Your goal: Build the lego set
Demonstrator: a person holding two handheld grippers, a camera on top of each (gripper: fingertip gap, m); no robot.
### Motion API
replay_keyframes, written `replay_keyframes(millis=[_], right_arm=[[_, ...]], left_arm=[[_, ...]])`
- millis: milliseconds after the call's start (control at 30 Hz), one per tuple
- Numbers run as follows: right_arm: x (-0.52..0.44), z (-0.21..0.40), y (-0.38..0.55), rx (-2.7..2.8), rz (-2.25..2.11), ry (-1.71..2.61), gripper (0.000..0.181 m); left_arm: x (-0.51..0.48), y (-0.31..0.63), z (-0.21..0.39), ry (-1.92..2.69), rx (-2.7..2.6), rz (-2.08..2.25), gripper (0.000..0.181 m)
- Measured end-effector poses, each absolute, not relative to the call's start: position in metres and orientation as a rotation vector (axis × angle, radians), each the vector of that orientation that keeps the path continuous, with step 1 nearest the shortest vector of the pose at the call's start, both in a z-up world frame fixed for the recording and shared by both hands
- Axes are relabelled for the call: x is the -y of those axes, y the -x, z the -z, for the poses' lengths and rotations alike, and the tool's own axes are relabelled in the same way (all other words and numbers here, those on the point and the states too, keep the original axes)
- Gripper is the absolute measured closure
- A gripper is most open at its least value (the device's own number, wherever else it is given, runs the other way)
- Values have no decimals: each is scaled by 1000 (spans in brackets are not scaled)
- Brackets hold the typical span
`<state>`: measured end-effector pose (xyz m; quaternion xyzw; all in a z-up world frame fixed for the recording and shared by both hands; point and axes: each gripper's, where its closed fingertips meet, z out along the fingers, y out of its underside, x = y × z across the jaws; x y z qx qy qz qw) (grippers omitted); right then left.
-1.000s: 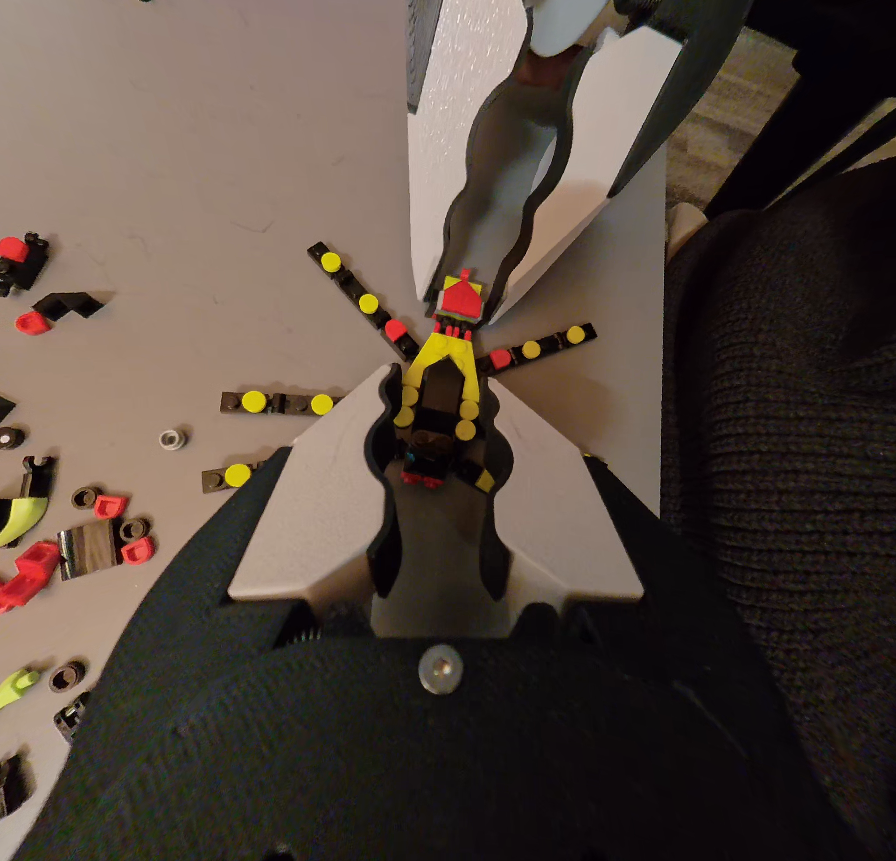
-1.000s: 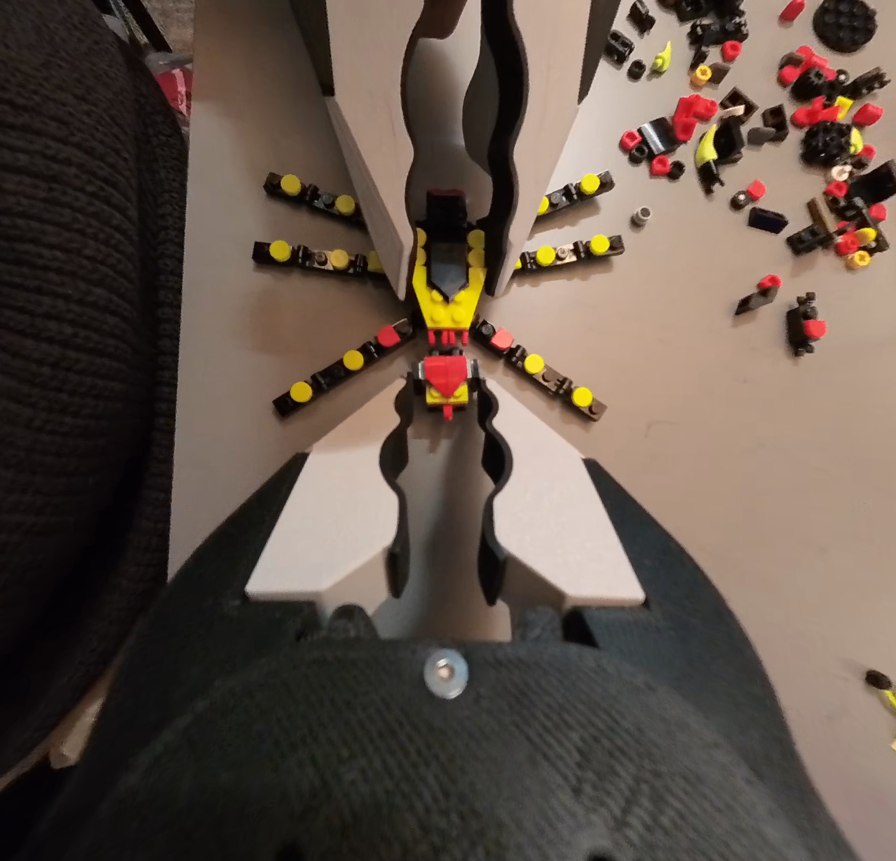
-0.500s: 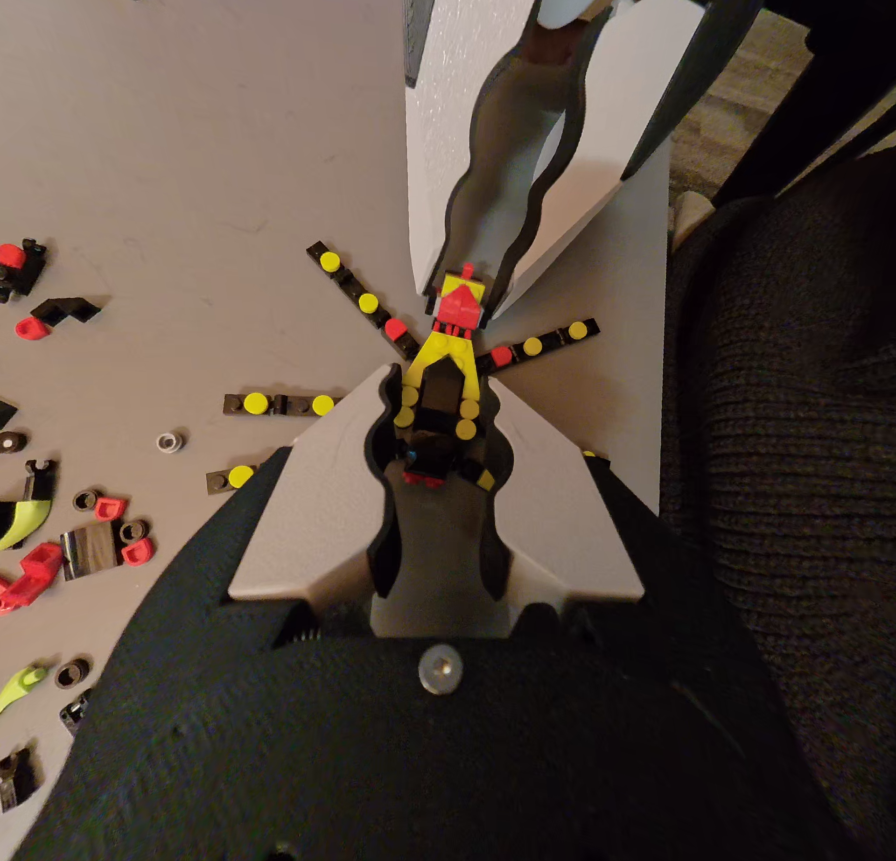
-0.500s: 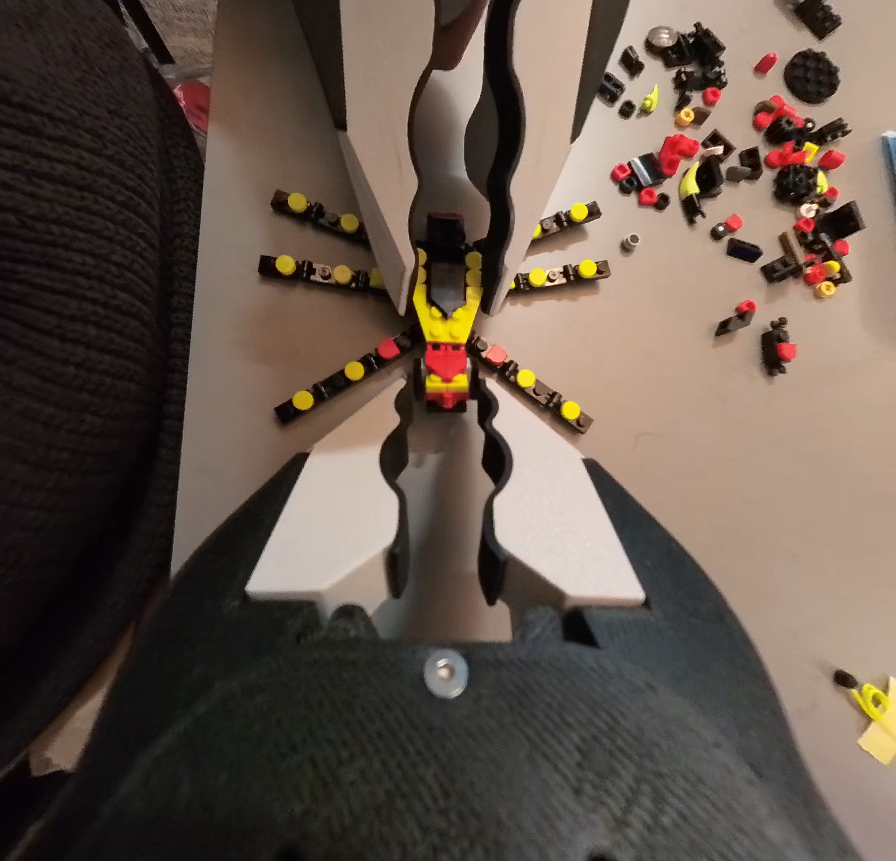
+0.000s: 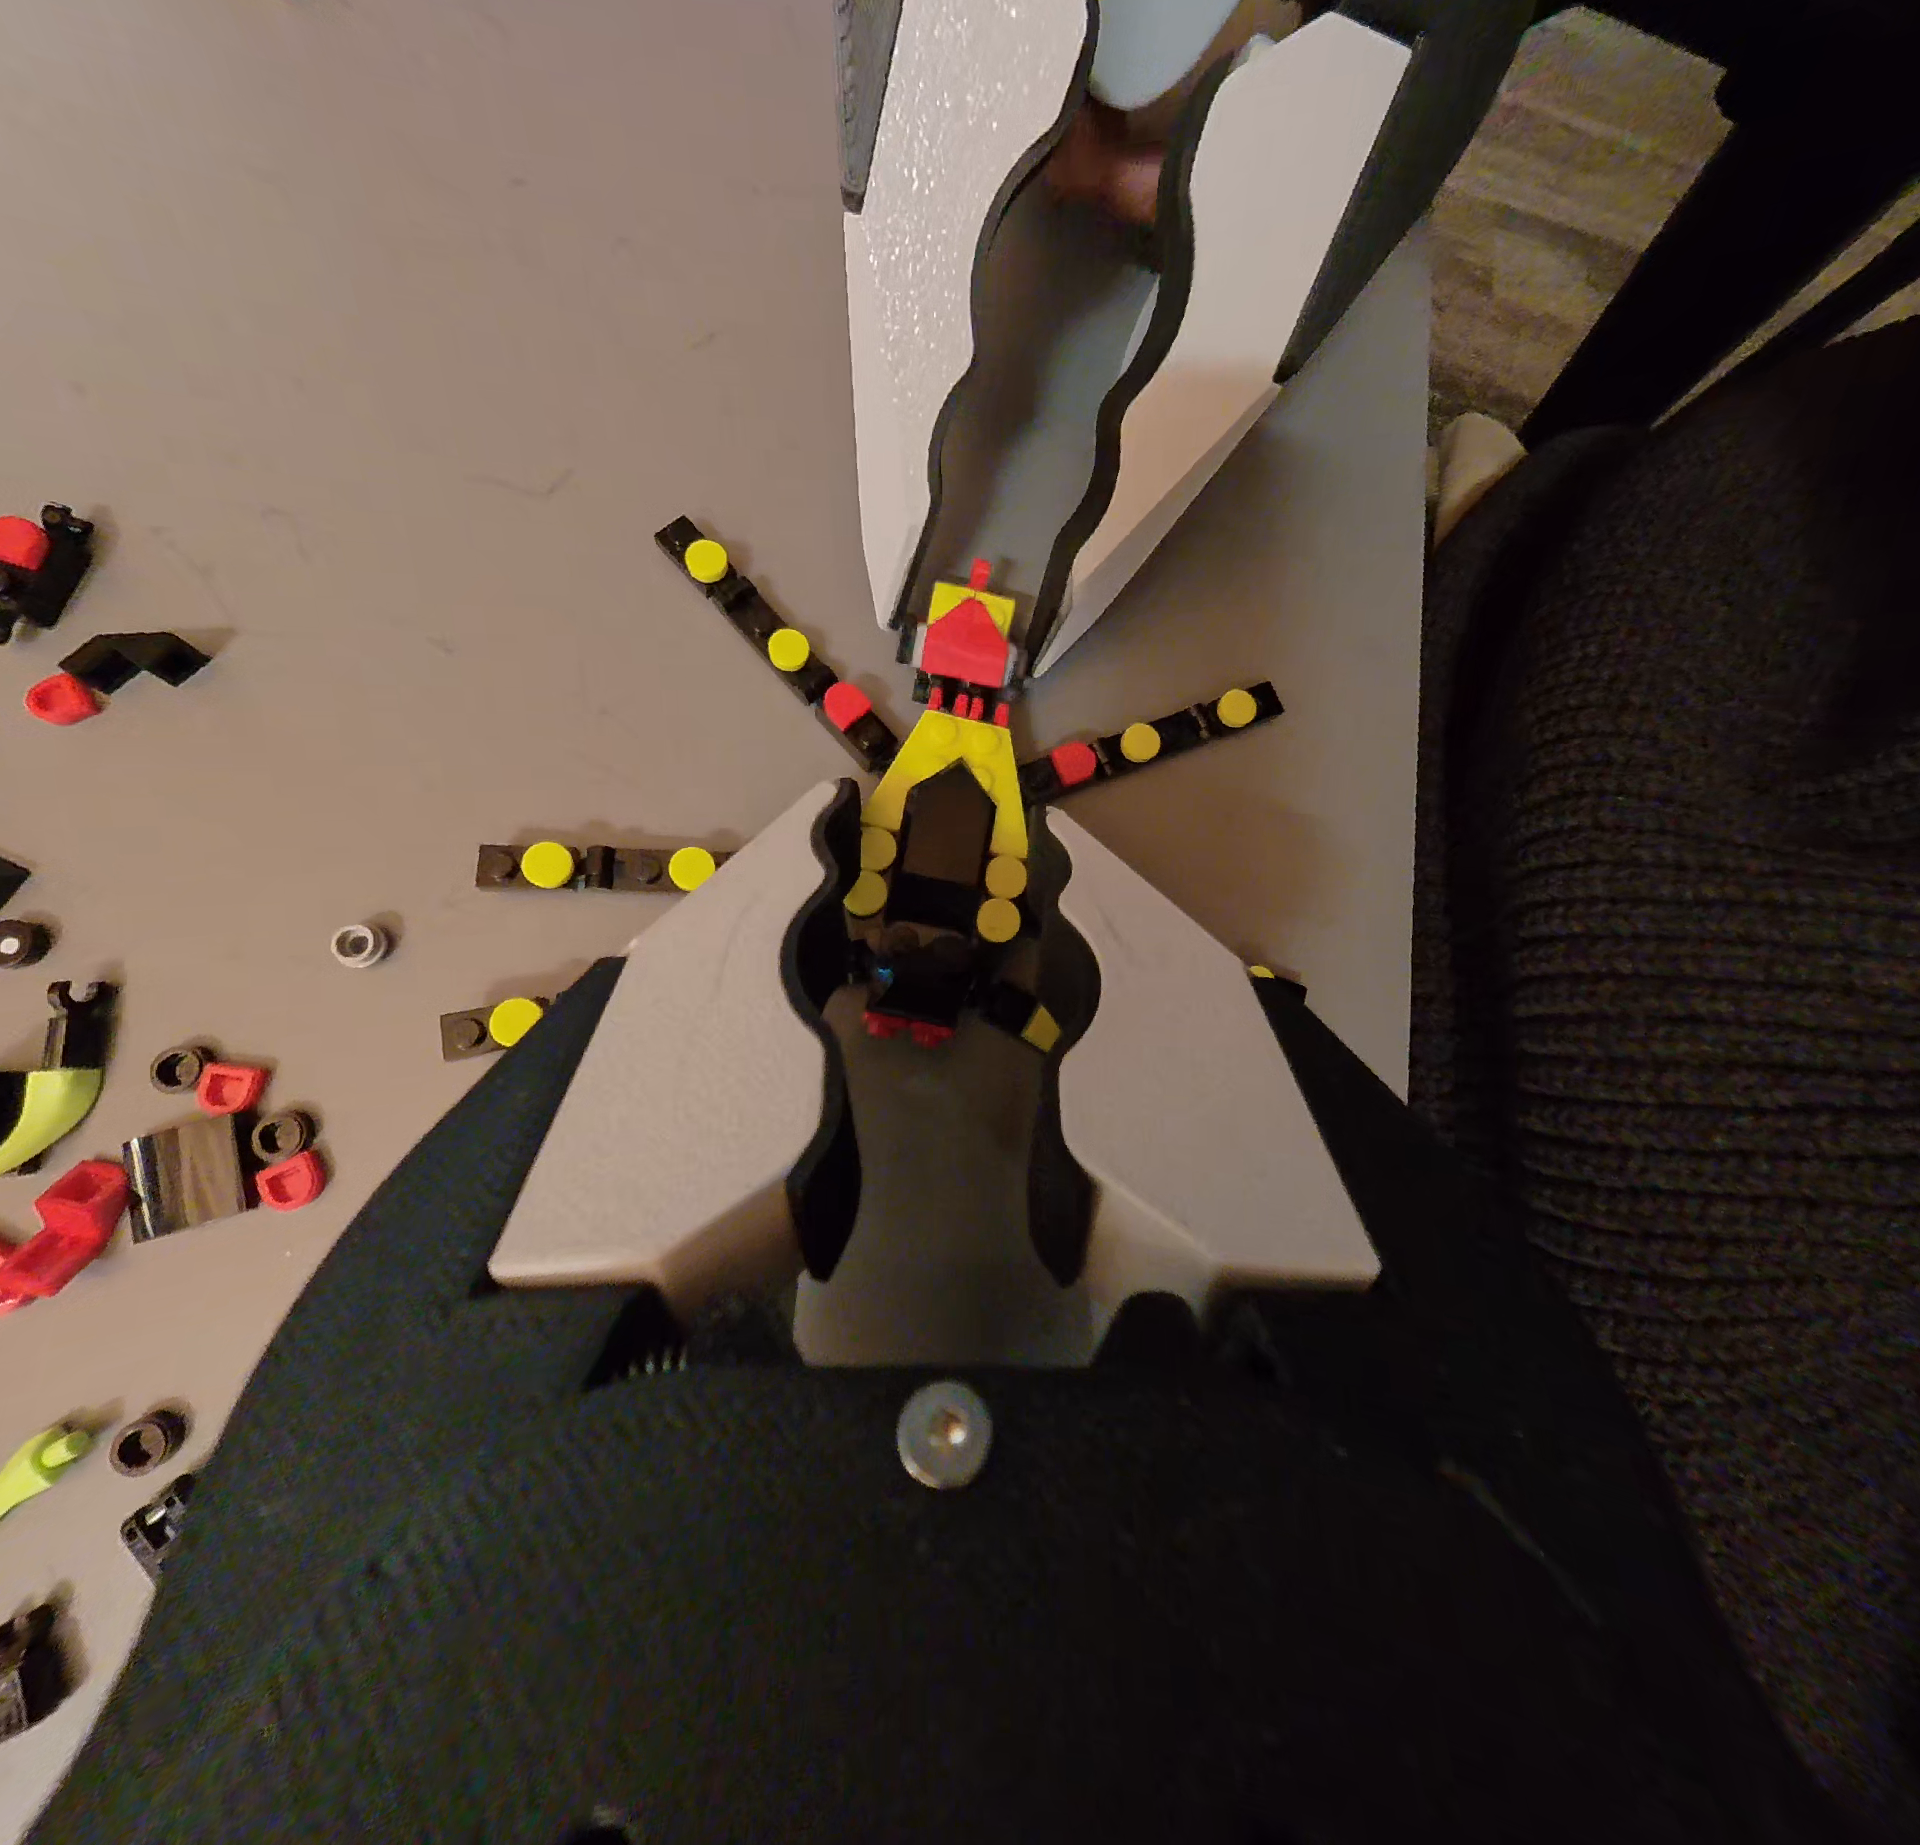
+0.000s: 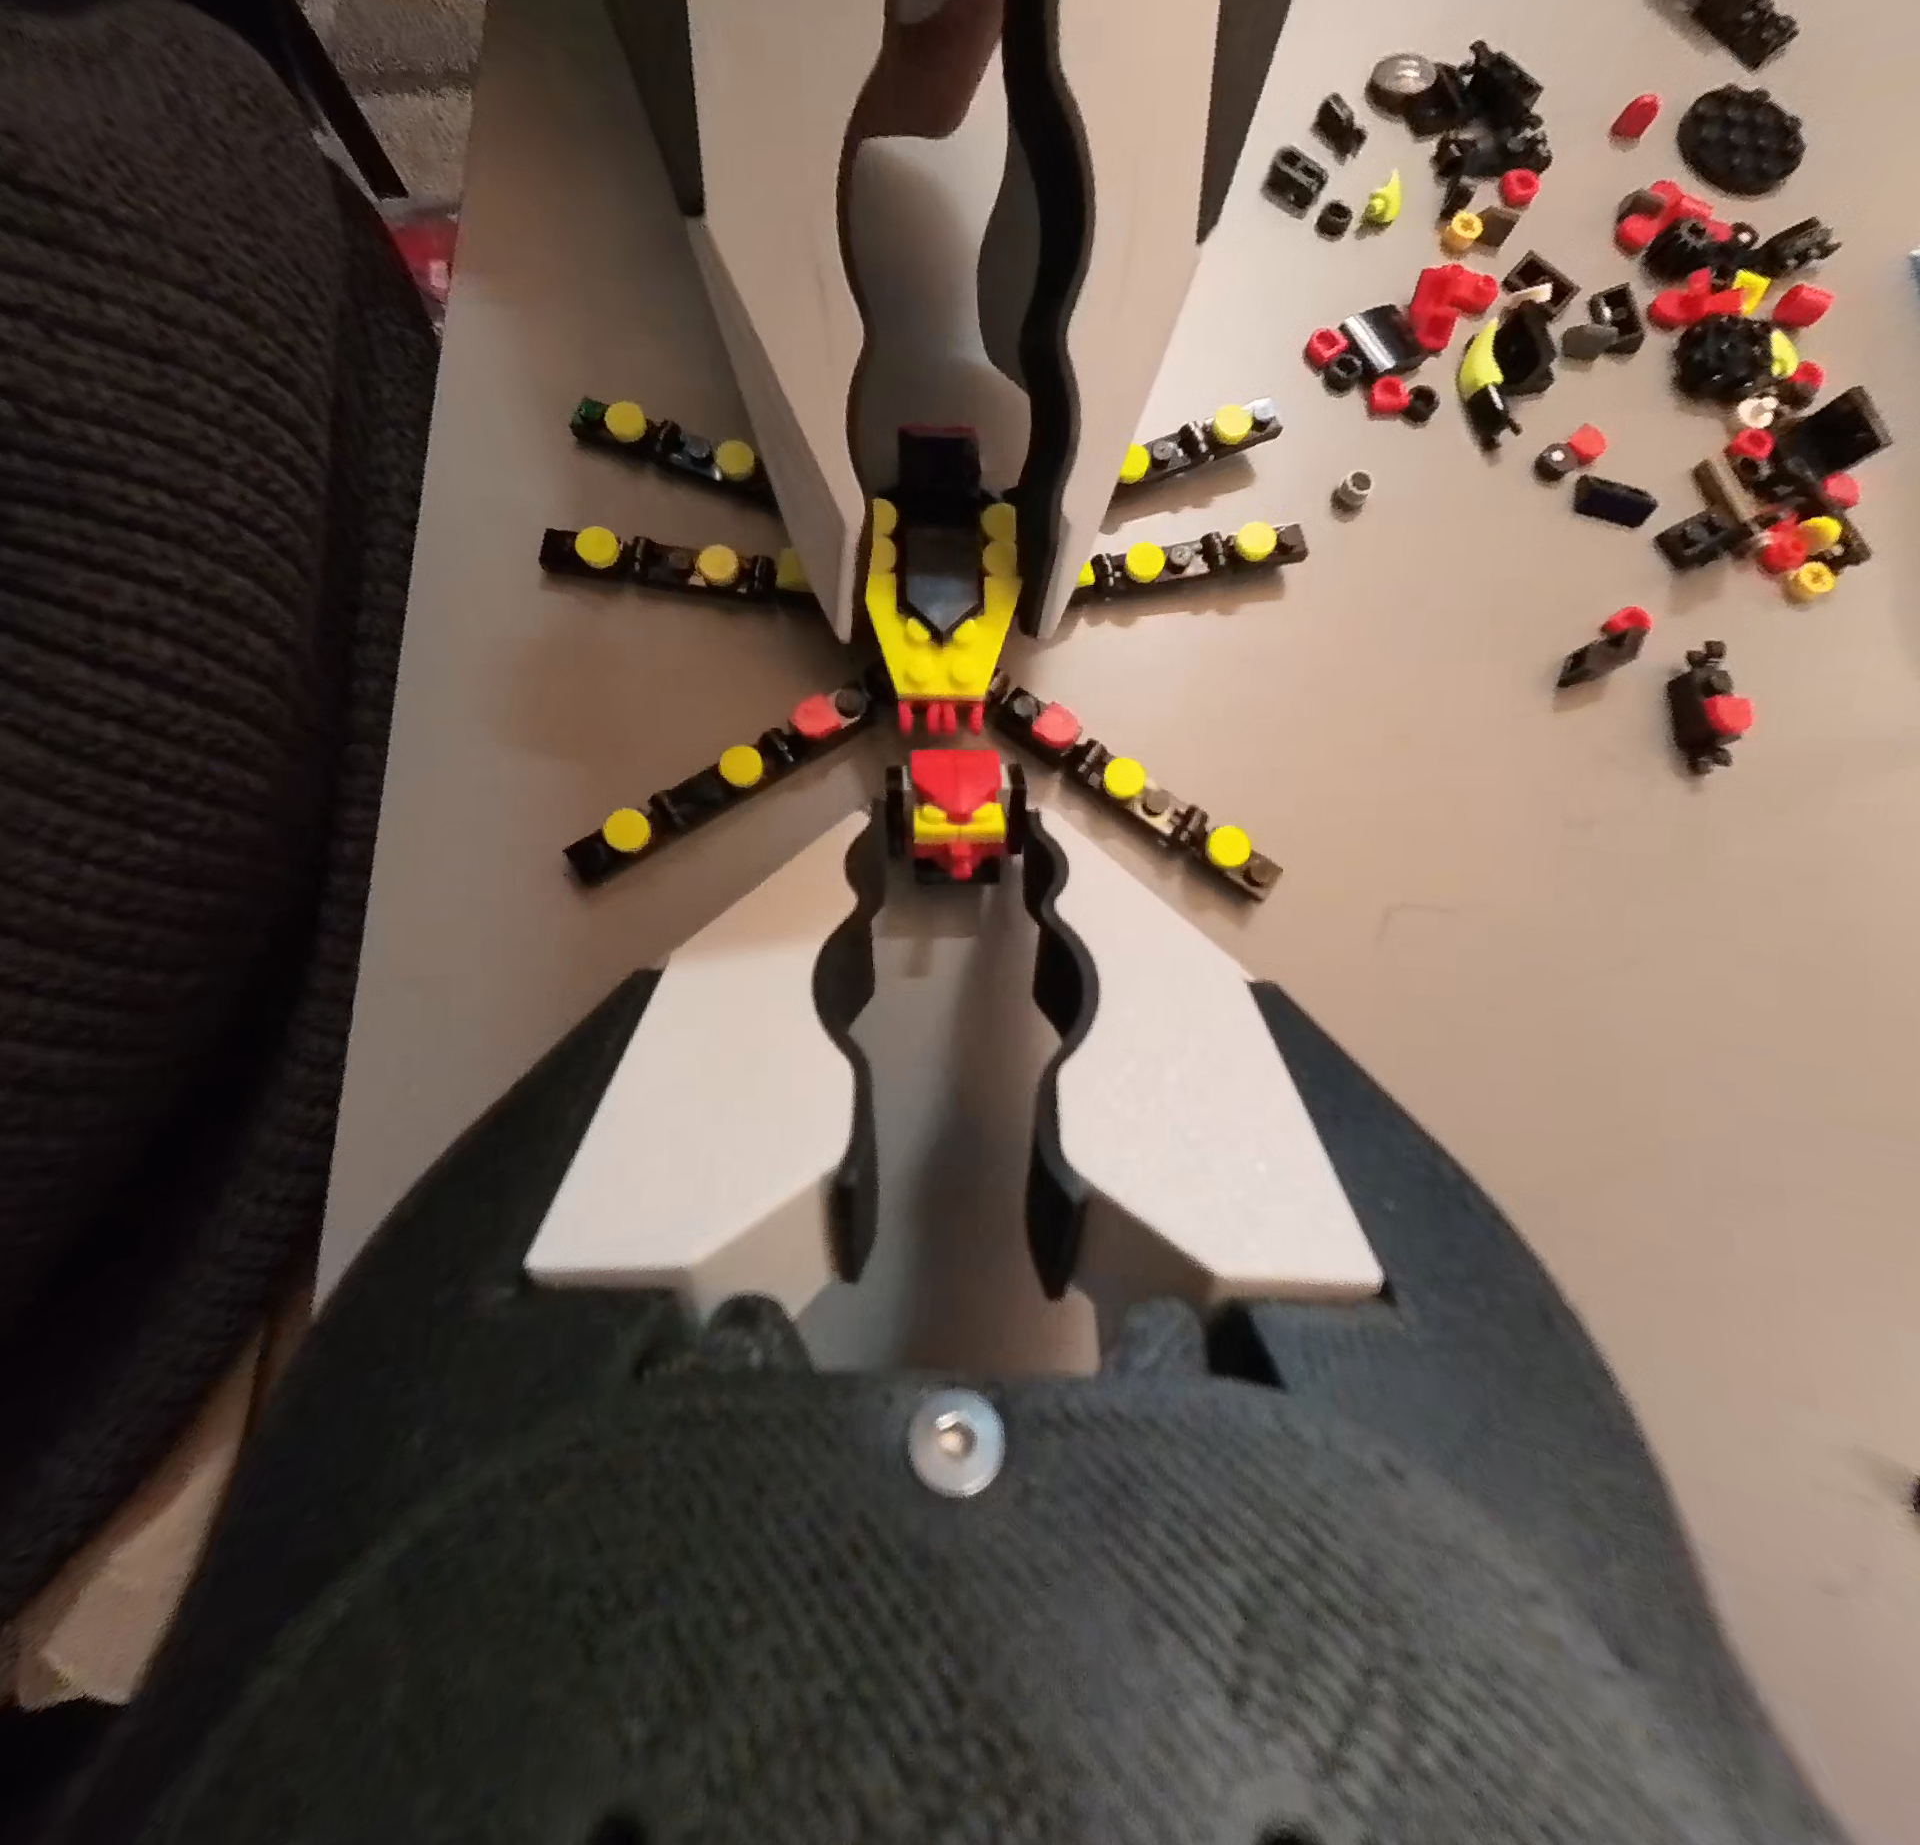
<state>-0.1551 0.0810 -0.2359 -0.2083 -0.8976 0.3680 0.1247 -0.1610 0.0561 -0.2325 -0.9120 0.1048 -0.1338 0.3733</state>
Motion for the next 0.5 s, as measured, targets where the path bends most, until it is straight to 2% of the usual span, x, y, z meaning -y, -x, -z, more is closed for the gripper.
replay_keyframes(millis=[100, 267, 367, 500], right_arm=[[-82, 240, 154, 2626, -1079, 634, 141], [-82, 241, 155, 2631, -1133, 673, 141], [-82, 241, 155, 2624, -1160, 671, 155], [-81, 238, 154, 2637, -1150, 663, 156]], left_arm=[[-56, 161, 232, 2334, -266, 351, 152], [-56, 161, 232, 2334, -266, 354, 152], [-56, 161, 232, 2334, -264, 357, 152], [-55, 161, 232, 2334, -266, 353, 152]])
